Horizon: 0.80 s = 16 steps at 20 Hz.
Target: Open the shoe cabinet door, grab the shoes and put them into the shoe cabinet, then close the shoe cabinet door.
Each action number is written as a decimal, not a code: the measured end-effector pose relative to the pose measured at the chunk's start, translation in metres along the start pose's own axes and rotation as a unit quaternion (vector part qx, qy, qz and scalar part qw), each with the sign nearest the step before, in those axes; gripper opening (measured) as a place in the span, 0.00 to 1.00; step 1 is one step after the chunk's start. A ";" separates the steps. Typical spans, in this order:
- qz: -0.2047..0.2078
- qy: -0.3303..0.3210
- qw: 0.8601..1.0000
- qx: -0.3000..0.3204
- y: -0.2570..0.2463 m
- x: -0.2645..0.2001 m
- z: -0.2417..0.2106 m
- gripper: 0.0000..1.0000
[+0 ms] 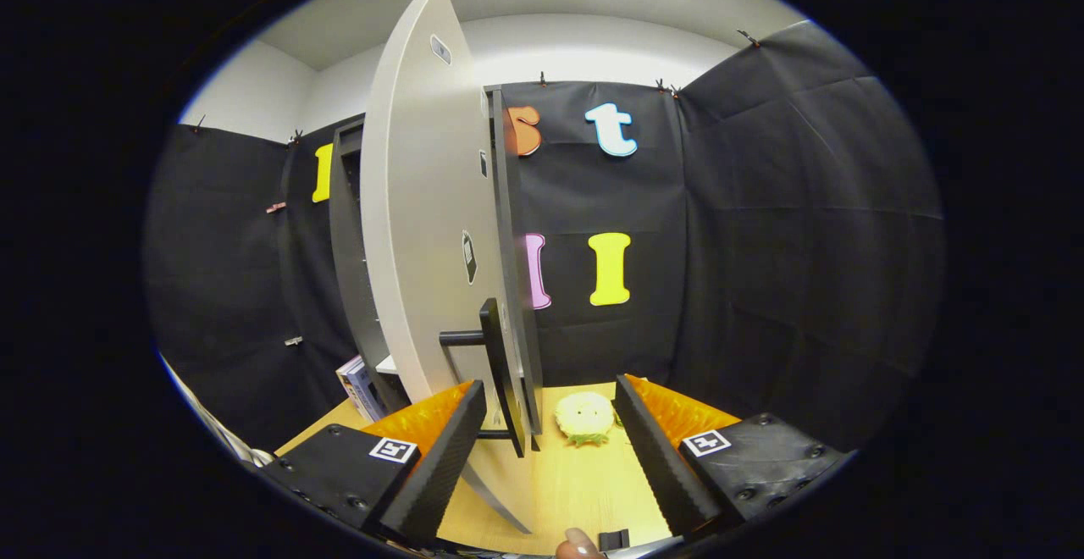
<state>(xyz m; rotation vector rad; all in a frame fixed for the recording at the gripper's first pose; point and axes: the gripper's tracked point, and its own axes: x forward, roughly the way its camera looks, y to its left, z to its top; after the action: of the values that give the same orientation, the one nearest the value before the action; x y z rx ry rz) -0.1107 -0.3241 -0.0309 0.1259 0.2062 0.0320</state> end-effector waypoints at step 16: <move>0.072 0.007 0.997 0.009 0.148 0.039 -0.013 0.98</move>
<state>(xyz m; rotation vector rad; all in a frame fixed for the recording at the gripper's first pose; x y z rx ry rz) -0.0780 -0.1736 -0.0328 0.1594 0.2107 0.1750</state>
